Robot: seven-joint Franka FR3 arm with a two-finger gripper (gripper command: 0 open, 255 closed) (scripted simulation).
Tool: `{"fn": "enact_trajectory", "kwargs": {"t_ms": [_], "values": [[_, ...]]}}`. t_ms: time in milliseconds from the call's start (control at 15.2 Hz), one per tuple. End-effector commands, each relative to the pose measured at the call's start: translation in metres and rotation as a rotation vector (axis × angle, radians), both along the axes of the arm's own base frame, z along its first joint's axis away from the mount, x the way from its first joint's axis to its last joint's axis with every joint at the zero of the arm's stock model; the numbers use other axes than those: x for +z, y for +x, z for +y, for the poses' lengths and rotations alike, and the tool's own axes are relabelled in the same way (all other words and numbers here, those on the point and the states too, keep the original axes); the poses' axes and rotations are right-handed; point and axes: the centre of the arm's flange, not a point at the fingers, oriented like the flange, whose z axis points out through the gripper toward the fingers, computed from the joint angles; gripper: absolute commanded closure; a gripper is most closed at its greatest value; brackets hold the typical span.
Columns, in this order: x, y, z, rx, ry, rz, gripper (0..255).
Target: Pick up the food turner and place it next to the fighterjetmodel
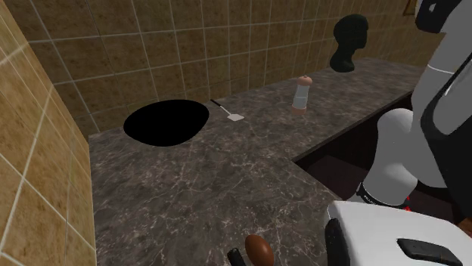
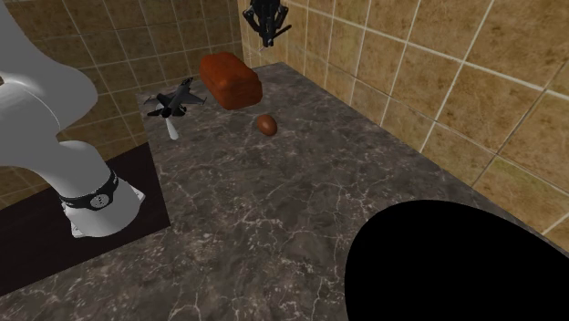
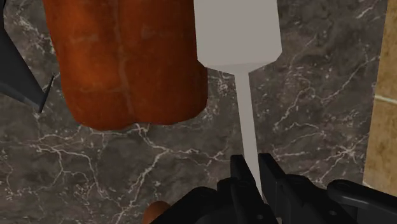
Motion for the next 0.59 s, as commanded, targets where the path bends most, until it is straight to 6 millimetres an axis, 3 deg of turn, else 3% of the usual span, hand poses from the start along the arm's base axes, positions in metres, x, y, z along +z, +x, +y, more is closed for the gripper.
{"fn": "enact_trajectory", "kwargs": {"t_ms": [0,132,528], "values": [[-0.001,-0.022,0.013,-0.006,0.001,-0.001,255],[-0.001,-0.051,0.029,-0.006,0.001,-0.001,255],[-0.033,-0.051,0.029,-0.006,0.001,-0.001,255]]}}
